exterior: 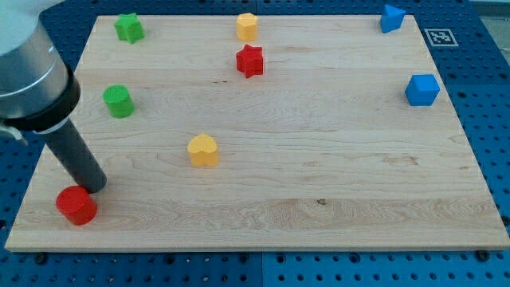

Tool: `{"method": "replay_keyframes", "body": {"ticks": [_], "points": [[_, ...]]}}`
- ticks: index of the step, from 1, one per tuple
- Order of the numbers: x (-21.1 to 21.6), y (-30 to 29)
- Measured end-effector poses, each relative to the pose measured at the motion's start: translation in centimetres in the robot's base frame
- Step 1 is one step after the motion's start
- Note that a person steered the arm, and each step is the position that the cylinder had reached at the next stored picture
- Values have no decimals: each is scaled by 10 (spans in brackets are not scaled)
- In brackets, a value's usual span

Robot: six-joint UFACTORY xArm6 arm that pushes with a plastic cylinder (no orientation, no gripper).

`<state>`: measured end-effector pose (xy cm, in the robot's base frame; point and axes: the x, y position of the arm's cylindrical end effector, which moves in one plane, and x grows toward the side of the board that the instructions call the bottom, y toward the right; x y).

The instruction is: Place the heart at the bottom center of the board

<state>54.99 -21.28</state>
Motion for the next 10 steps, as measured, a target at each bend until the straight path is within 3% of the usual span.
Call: {"method": "replay_keyframes", "body": {"ticks": [2, 3, 4, 7, 9, 10], "points": [[4, 0], [-14, 23], [-48, 75], [-64, 189], [-79, 237], [-57, 237]]}}
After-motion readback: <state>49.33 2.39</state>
